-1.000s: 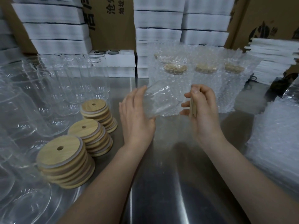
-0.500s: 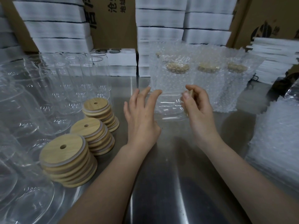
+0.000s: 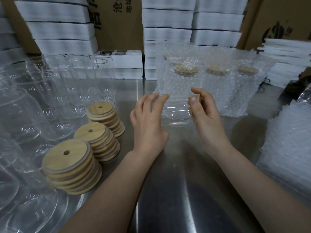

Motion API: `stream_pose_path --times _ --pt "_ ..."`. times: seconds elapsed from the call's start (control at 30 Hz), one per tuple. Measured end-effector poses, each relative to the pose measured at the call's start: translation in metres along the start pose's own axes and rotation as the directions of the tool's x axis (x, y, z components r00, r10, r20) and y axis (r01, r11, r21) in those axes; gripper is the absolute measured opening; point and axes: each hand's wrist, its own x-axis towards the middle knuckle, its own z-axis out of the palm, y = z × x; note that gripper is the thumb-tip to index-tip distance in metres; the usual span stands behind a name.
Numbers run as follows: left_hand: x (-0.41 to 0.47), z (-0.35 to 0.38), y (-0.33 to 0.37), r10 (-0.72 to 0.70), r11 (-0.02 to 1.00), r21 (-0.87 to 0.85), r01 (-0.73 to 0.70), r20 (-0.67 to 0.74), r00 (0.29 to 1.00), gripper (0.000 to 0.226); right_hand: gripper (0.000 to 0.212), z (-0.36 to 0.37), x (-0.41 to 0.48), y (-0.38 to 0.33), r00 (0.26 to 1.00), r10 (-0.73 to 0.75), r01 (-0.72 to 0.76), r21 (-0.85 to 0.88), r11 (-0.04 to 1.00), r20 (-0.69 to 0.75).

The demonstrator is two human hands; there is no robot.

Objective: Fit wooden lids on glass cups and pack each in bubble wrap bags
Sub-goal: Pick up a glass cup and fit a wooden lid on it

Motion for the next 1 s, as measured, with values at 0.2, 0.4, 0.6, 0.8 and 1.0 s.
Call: stream_pose_path --times 0.2,0.4,0.6,0.8,1.0 --pt "0.0002 -0.0016 0.0009 -0.005 1.0 0.008 0.005 -0.003 1.0 0.088 0.025 -0.001 0.0003 0.0002 0.999 0.016 -0.016 0.016 1.0 0.05" --pt "-0.0002 -0.0028 0.0025 -0.004 1.0 0.013 0.004 -0.016 1.0 0.089 0.024 -0.0016 0.0006 0.0003 0.997 0.011 -0.012 0.015 1.0 0.078" --pt "-0.0005 -0.0033 0.0031 -0.004 1.0 0.021 0.004 -0.018 1.0 0.09 0.024 -0.003 0.002 0.0011 0.995 0.008 -0.008 0.007 1.0 0.102" --pt "-0.0007 -0.0041 0.0031 -0.001 1.0 0.027 0.001 -0.014 1.0 0.09 0.03 -0.0048 0.0019 -0.0002 0.991 0.012 -0.011 -0.007 1.0 0.135" --pt "-0.0007 -0.005 0.0045 -0.001 1.0 0.02 0.001 -0.016 1.0 0.088 0.031 -0.0031 0.0012 -0.0017 0.99 0.025 -0.022 -0.023 0.999 0.142"
